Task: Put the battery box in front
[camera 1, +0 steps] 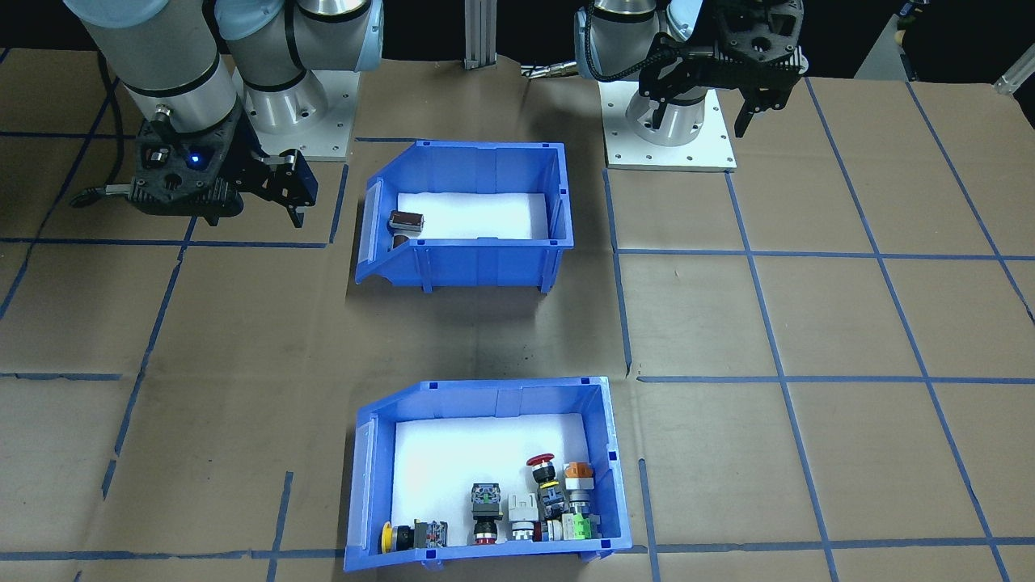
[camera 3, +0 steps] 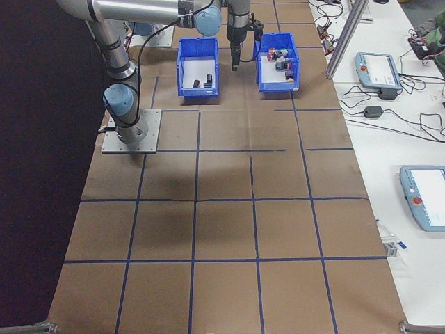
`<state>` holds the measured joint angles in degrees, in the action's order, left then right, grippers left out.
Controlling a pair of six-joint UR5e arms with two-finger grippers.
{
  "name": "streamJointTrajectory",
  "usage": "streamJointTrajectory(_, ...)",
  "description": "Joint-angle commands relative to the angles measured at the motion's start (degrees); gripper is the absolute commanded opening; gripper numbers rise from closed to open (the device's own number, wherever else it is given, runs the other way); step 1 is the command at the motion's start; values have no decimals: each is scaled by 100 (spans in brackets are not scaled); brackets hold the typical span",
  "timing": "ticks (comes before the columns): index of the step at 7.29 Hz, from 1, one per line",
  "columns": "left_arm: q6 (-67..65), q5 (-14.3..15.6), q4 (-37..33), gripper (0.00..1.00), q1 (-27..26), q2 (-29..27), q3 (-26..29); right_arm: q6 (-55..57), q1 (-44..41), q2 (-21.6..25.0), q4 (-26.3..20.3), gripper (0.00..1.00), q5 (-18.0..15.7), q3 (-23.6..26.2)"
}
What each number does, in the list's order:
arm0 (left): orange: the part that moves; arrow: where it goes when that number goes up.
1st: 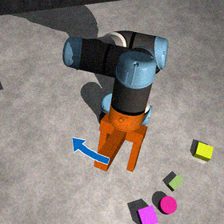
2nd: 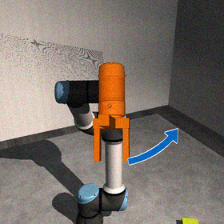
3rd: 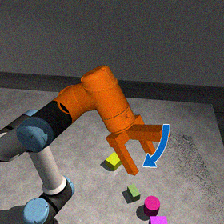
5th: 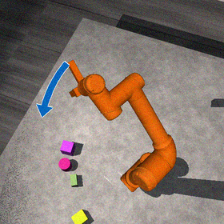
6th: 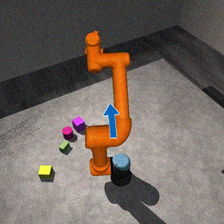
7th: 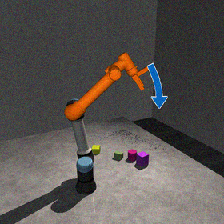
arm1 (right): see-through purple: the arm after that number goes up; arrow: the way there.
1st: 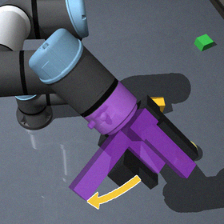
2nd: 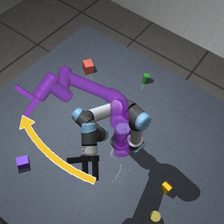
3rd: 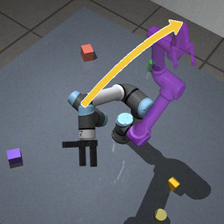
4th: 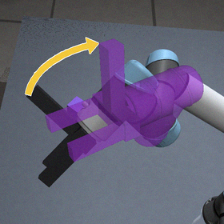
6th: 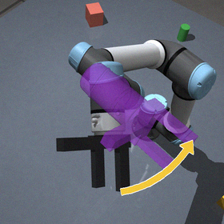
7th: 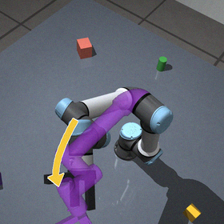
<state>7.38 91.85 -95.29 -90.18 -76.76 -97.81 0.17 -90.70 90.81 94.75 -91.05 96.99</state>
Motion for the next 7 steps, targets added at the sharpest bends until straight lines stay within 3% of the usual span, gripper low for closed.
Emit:
streamJointTrajectory(1, 0, -9, 19, 99, 0, -58, 7, -8, 0, 25, -9, 100, -18, -31)
streamJointTrajectory(6, -140, -18, 177, 99, 9, -111, -97, -105, 0, -36, -9, 100, 43, -14)
streamJointTrajectory(7, -671, -9, 421, 99, 0, -120, -220, -209, -9, -63, 26, 100, 70, -48)
